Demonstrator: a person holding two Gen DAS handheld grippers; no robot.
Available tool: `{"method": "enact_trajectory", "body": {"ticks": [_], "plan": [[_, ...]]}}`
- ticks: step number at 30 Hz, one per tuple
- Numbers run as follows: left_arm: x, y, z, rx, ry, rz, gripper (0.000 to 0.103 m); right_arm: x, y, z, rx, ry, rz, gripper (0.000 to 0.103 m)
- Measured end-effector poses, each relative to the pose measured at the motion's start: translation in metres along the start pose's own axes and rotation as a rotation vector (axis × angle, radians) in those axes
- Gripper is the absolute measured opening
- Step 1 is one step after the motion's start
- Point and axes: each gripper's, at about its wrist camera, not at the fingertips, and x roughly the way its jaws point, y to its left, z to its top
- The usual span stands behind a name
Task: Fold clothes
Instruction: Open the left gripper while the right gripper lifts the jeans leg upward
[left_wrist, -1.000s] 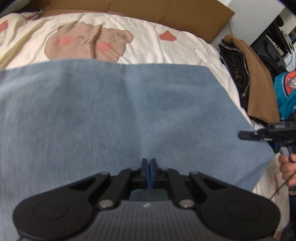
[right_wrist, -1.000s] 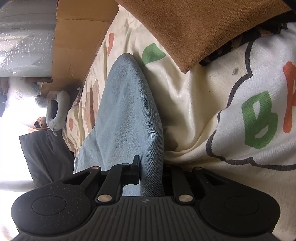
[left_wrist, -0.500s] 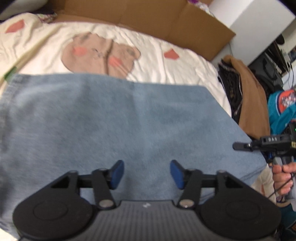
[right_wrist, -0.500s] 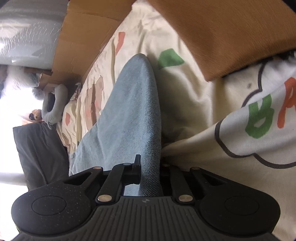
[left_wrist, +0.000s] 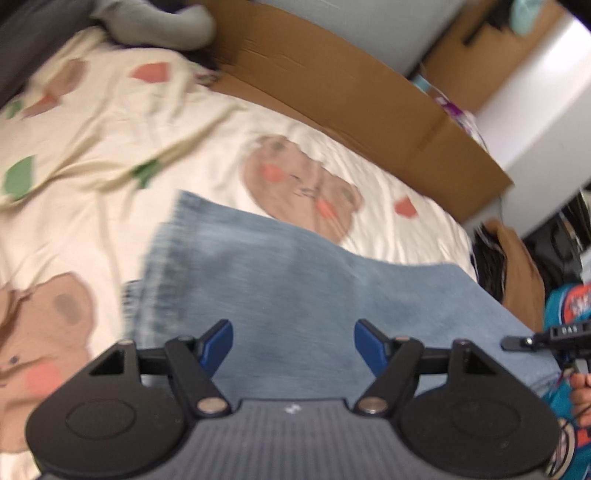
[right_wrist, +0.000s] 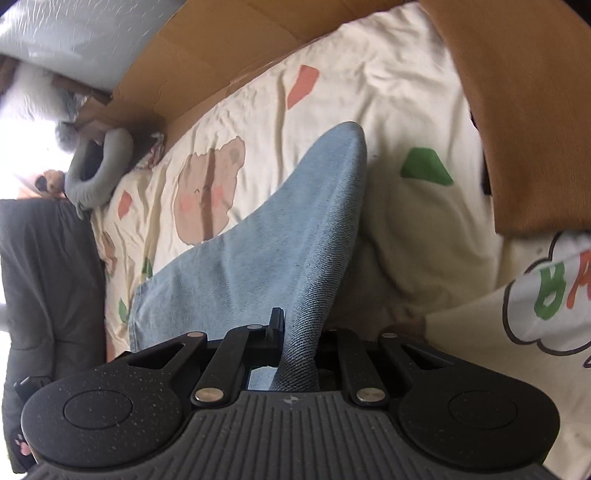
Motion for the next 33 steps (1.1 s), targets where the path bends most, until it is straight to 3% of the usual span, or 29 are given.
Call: {"method": "enact_trajectory", "body": {"ticks": [6, 20, 27, 33], "plan": [[-0.015, 0.033, 0.000, -0.082, -0.042, 0.031, 0.075, -0.005, 0.049, 0.009, -0.103, 0.033, -0.085, 0.007], [-0.031, 0.082, -0.021, -0.257, -0.084, -0.017, 0.075, 0.013, 0.199, 0.009, -0.442, 0.142, -0.282, 0.007], [-0.019, 0.103, -0.039, -0.341, -0.050, -0.088, 0.073, 0.026, 0.254, -0.018, -0.559, 0.149, -0.262, 0.007], [-0.022, 0.115, -0.042, -0.376, -0.059, -0.105, 0.061, 0.040, 0.275, -0.036, -0.593, 0.117, -0.264, 0.007]]}}
